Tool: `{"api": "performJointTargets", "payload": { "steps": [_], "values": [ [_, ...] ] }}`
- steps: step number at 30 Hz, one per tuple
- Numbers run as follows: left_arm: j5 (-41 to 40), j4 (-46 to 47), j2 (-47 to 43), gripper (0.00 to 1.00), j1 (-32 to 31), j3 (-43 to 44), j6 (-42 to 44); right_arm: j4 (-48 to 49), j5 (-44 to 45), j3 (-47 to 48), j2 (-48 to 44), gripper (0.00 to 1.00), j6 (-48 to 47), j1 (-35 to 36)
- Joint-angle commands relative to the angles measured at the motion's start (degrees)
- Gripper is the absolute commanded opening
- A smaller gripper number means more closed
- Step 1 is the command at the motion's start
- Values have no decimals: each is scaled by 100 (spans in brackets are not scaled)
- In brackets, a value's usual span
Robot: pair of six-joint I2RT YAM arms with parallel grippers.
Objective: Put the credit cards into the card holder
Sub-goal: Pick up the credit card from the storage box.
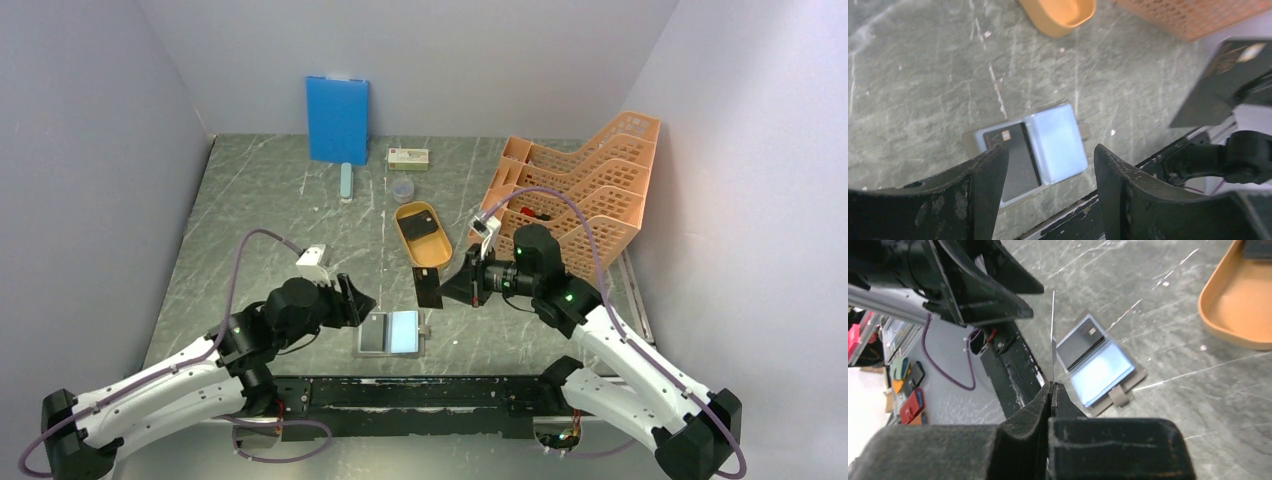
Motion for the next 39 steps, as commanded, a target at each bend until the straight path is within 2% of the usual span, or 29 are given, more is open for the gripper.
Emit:
{"api": "performJointTargets", "payload": {
  "steps": [1,5,10,15,23,27,32,36,39],
  "values": [
    [173,571,-502,69,31,16,159,516,-617,-368,-196,0,394,-8],
    [810,1281,-658,71,32,-278,338,910,-1071,-662,-266,0,758,-5],
    [2055,2543,-617,73,31,-562,395,1424,-1399,-877,-398,0,1204,-10],
    [2691,3507,-714,74,29,-780,343,2139,-1672,-1029,-401,0,1673,-4],
    [3691,4681,-41,72,31,-881,74,2979,-2042,-1196,-319,0,2270,-8],
    [3890,4808,366,70,37,-772,78,3230,-2138,-1229,-296,0,2448,-5],
    [3980,5069,585,60,38,-752,-18,3408,-2205,-1268,-354,0,2628,1],
    [4024,5258,706,37,38,-764,-128,3500,-2220,-1319,-394,0,2701,9],
    [4052,5381,791,25,38,-761,-185,3578,-2184,-1353,-402,0,2767,40]
  ]
}}
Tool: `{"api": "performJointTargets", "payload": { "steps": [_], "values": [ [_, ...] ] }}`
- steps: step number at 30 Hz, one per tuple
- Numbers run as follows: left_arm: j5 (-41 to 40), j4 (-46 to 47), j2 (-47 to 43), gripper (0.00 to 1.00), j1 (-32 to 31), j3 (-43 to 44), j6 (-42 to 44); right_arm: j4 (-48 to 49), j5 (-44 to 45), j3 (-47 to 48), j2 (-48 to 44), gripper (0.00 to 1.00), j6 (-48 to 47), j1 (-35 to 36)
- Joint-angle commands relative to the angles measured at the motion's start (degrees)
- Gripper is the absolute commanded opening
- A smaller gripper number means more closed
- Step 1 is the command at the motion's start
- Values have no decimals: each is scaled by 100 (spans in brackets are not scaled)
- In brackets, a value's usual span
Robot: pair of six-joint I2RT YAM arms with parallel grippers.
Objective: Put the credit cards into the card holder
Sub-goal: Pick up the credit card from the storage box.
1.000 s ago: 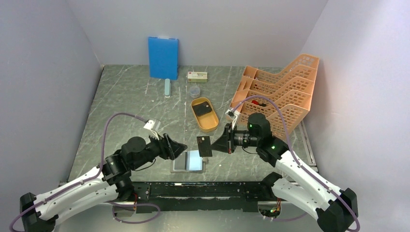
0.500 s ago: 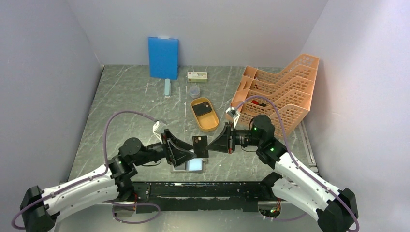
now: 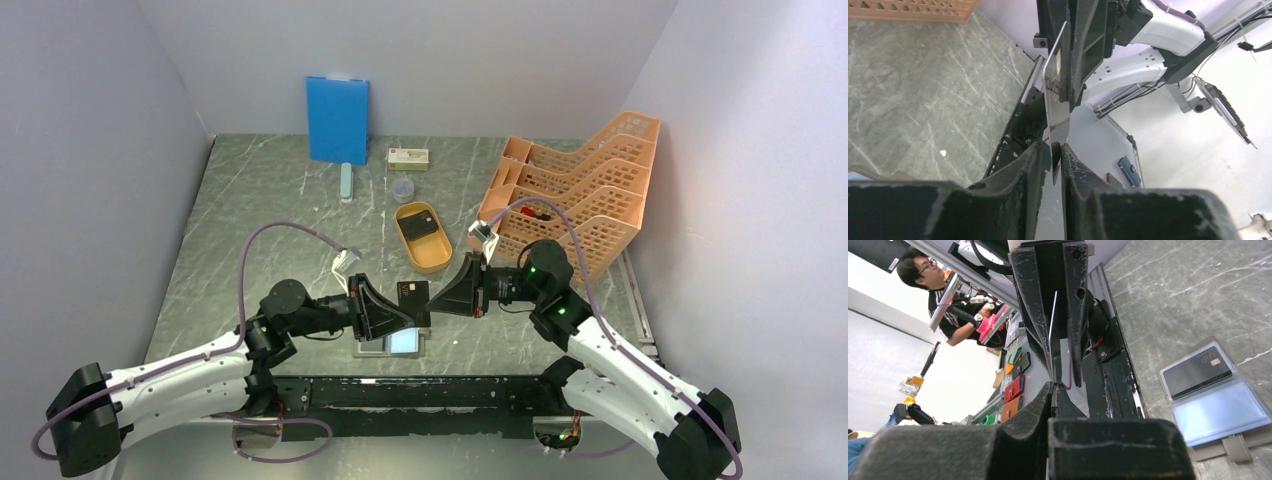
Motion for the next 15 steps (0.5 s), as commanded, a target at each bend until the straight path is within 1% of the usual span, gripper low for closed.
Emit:
{"api": "performJointTargets", "payload": {
  "steps": [1,4,6,7,9,12,15],
  "values": [
    [211,566,87,22,38,31,-79,321,-51,-117,-84,0,193,45],
    [212,634,103,10,32,16,-109,307,94,-119,-31,0,234,59],
    [208,647,112,6,38,21,-116,434,83,-143,21,0,350,65],
    [203,649,115,5,36,16,-129,494,81,-148,43,0,372,66],
    [202,661,121,5,37,14,-139,537,81,-153,63,5,415,89],
    [198,694,133,5,38,0,-144,356,149,-82,103,13,295,124],
    [205,791,159,5,35,-45,-190,455,142,-94,139,21,349,164]
  ]
}}
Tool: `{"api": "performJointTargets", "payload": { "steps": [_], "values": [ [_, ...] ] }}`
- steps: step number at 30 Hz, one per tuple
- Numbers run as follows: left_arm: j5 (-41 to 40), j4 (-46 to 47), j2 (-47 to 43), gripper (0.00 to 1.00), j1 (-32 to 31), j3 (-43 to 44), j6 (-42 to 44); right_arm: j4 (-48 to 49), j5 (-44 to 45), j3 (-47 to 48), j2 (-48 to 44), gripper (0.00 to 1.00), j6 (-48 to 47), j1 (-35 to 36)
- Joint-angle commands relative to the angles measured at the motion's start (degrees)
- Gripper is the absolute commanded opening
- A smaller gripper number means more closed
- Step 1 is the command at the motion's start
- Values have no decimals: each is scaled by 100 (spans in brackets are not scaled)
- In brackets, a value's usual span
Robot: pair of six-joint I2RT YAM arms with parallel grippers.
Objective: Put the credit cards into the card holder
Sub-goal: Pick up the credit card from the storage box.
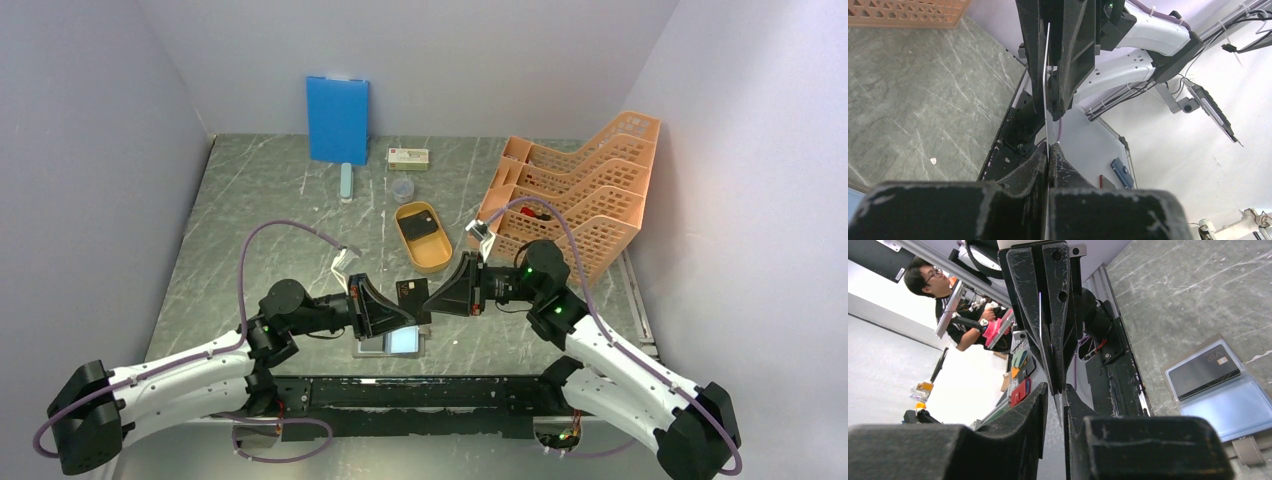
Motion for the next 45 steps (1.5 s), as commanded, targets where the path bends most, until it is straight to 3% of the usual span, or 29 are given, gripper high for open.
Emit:
{"api": "performJointTargets", "payload": {
  "steps": [1,8,13,17,27,31,33,34,36,38,41,45],
  "values": [
    [69,441,35,5,30,-50,-41,238,2,-42,28,22,82,95],
    [89,472,45,5,27,-69,-49,309,129,-83,-49,14,119,128],
    [98,485,24,5,38,-119,-69,670,226,-210,-46,27,388,126],
    [89,514,-24,5,30,-168,-100,852,291,-272,-72,28,475,131],
    [98,699,-30,5,36,-273,-227,1613,188,-492,-99,14,862,128],
    [115,702,5,5,38,-266,-233,1617,169,-496,-118,0,872,126],
    [103,611,3,7,36,-245,-206,1425,179,-457,-157,0,782,126],
    [103,495,-17,15,38,-210,-176,1023,257,-372,-210,0,596,127],
    [34,-193,-144,54,37,-19,88,-599,700,-8,-416,0,-201,126],
    [-484,-1574,-489,93,35,349,540,-2325,1471,400,-588,0,-1147,126],
    [-1470,-3153,-919,97,29,615,1073,-3703,2587,657,-572,0,-1755,128],
    [-2389,-4178,-843,94,29,719,1197,-3626,2964,388,-186,0,-1398,130]
  ]
}}
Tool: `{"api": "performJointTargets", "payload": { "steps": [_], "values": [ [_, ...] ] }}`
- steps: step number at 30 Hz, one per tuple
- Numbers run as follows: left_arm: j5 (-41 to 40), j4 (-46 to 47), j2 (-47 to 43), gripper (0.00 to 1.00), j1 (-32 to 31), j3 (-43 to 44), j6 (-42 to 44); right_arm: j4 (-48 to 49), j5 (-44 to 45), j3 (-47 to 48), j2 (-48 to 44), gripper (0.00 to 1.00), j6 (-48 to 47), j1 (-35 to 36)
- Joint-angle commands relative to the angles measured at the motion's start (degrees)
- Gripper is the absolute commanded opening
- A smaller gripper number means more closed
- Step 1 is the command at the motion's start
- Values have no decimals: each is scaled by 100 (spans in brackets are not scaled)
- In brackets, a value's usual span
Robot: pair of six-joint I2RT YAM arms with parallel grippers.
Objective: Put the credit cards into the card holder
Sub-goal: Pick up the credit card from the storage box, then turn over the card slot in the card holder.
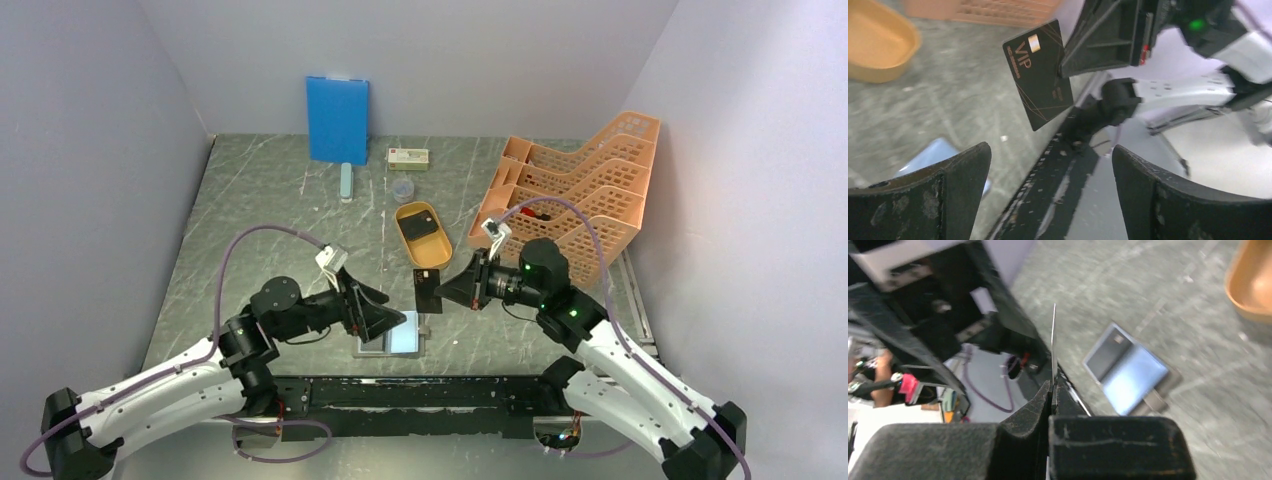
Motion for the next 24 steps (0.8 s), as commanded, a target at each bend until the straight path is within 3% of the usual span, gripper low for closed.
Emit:
{"api": "performJointTargets", "payload": {
  "steps": [1,5,11,16,24],
  "values": [
    [-1211,-1713,263,91,25,223,425,-934,828,-279,439,0,-48,19],
    [-1260,-1672,1065,81,-31,304,329,-466,712,-456,974,0,347,40],
    [-1459,-1235,2212,74,-297,550,320,-493,885,-475,1274,0,553,150],
    [-1904,-1252,3115,70,-658,919,355,-879,1539,-616,981,0,680,148],
    [-2606,-1529,3981,69,-1064,1345,358,-1000,1597,-717,718,0,687,151]
  ]
}}
